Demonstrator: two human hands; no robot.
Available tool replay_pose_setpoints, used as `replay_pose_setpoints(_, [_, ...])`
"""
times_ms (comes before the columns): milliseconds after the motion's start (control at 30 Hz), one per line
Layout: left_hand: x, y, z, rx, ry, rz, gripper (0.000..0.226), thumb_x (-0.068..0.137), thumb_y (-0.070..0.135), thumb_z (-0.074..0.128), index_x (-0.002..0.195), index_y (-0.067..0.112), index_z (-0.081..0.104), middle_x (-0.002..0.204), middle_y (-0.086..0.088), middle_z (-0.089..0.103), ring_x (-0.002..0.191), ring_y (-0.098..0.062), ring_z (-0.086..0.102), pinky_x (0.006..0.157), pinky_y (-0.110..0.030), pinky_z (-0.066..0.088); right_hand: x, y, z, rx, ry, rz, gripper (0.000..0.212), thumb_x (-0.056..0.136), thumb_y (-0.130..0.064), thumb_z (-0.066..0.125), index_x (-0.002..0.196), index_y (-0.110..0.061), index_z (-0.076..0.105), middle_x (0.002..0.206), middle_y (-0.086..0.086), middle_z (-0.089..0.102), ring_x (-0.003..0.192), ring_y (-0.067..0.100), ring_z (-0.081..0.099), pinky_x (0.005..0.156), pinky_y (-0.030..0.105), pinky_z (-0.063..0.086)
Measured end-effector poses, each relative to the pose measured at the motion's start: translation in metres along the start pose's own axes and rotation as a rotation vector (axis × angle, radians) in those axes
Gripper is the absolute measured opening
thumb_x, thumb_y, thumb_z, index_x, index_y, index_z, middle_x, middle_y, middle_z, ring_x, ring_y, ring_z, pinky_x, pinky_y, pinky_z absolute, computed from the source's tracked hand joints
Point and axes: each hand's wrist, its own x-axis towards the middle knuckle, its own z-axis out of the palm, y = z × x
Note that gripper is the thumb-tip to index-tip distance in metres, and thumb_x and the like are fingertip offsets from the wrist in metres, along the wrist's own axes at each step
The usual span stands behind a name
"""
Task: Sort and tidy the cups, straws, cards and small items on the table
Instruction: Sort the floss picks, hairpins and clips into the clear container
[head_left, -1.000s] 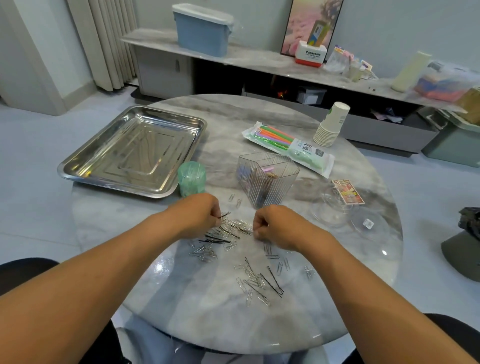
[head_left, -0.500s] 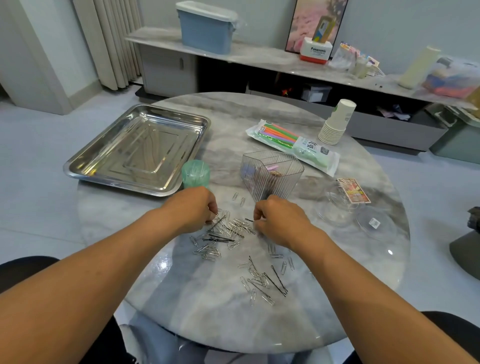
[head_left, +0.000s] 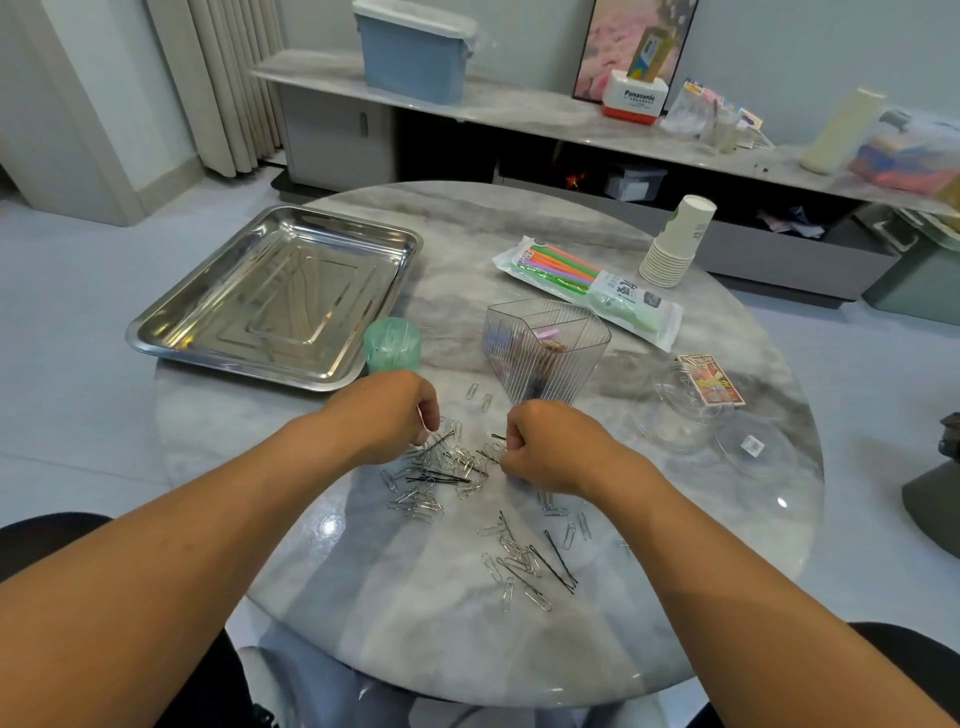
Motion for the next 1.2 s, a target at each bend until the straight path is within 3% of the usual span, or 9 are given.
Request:
replay_pose_setpoints(167, [0.000, 0.000, -0.002, -0.003, -0.032, 0.033, 0.019, 0.083, 0.016, 0.078, 0.079, 0.032, 0.069, 0.071, 0.013, 0.064, 0.073, -0.010, 0.062, 0.065, -0.025, 0.047, 0.005, 0.019, -0.014, 0.088, 0.096, 0.079, 0.016, 0.083, -0.009, 0.063, 0.073, -0.019, 0.058, 0.084, 0.003, 0.067, 0.081, 0.025, 0.064, 0.065, 0.036, 0.051])
replay_pose_setpoints(400, [-0.005, 0.010, 0.013, 0.195, -0.176, 0.144, 0.021, 0.074, 0.033, 0.086, 0.091, 0.033, 0.076, 0.072, 0.018, 0.062, 0.076, -0.005, 0.060, 0.060, -0.023, 0.042, 0.009, 0.021, 0.005, 0.089, 0.103, 0.110, 0.030, 0.084, -0.033, 0.079, 0.112, -0.031, 0.068, 0.106, -0.006, 0.067, 0.099, 0.020, 0.061, 0.073, 0.030, 0.041])
replay_pose_setpoints(533, [-0.004, 0.013, 0.020, 0.300, -0.115, 0.199, 0.012, 0.080, 0.029, 0.081, 0.081, 0.031, 0.069, 0.077, 0.013, 0.059, 0.077, -0.010, 0.056, 0.052, -0.023, 0.031, 0.012, 0.012, 0.014, 0.154, 0.069, 0.117, 0.006, 0.089, -0.026, 0.075, 0.094, -0.025, 0.071, 0.097, -0.006, 0.071, 0.095, 0.019, 0.065, 0.075, 0.031, 0.048])
replay_pose_setpoints(700, [-0.005, 0.010, 0.028, 0.386, -0.134, 0.239, 0.012, 0.097, 0.025, 0.060, 0.087, 0.031, 0.056, 0.097, 0.006, 0.045, 0.090, -0.023, 0.058, 0.070, -0.032, 0.044, 0.009, 0.003, 0.016, -0.086, 0.037, 0.040, 0.013, 0.098, -0.013, 0.059, 0.108, -0.010, 0.068, 0.112, 0.008, 0.061, 0.100, 0.029, 0.062, 0.075, 0.035, 0.046])
replay_pose_setpoints(833, [0.000, 0.009, 0.015, 0.087, -0.076, 0.165, 0.017, 0.099, 0.027, 0.059, 0.084, 0.030, 0.051, 0.083, 0.012, 0.056, 0.079, -0.014, 0.056, 0.063, -0.029, 0.038, 0.007, 0.002, 0.009, 0.052, 0.096, 0.015, 0.007, 0.101, -0.010, 0.053, 0.103, -0.015, 0.056, 0.103, 0.006, 0.063, 0.092, 0.026, 0.059, 0.071, 0.035, 0.042])
replay_pose_setpoints(933, [0.002, 0.010, 0.004, -0.205, -0.048, 0.110, 0.010, 0.097, 0.018, 0.065, 0.090, 0.024, 0.063, 0.079, 0.008, 0.064, 0.068, -0.007, 0.056, 0.060, -0.022, 0.042, 0.005, -0.002, 0.003, 0.238, 0.064, 0.021, 0.011, 0.099, -0.014, 0.060, 0.109, -0.017, 0.064, 0.109, 0.006, 0.066, 0.098, 0.025, 0.062, 0.077, 0.031, 0.047])
replay_pose_setpoints(1067, [-0.001, 0.011, 0.004, -0.435, -0.083, 0.026, 0.012, 0.096, 0.006, 0.065, 0.104, 0.014, 0.069, 0.081, -0.001, 0.068, 0.064, -0.009, 0.059, 0.061, -0.021, 0.051, 0.004, -0.011, 0.011, 0.061, -0.042, 0.046, 0.015, 0.091, -0.005, 0.067, 0.105, -0.007, 0.072, 0.107, 0.013, 0.069, 0.098, 0.031, 0.066, 0.082, 0.034, 0.055])
replay_pose_setpoints(1133, [-0.002, 0.012, 0.006, -0.484, -0.117, 0.009, 0.014, 0.096, 0.002, 0.064, 0.106, 0.009, 0.069, 0.085, -0.009, 0.068, 0.069, -0.015, 0.062, 0.069, -0.027, 0.057, 0.004, -0.010, 0.011, -0.025, -0.037, 0.044, 0.013, 0.089, 0.004, 0.060, 0.080, -0.003, 0.065, 0.084, 0.013, 0.062, 0.079, 0.033, 0.063, 0.063, 0.034, 0.053])
replay_pose_setpoints(1200, [-0.003, 0.011, 0.006, -0.526, -0.130, -0.001, 0.010, 0.095, 0.001, 0.066, 0.101, 0.007, 0.070, 0.085, -0.012, 0.069, 0.073, -0.018, 0.064, 0.080, -0.038, 0.060, 0.002, -0.008, 0.010, -0.102, -0.032, 0.033, 0.031, 0.086, 0.007, 0.055, 0.061, -0.008, 0.044, 0.066, 0.008, 0.043, 0.057, 0.026, 0.046, 0.045, 0.028, 0.033])
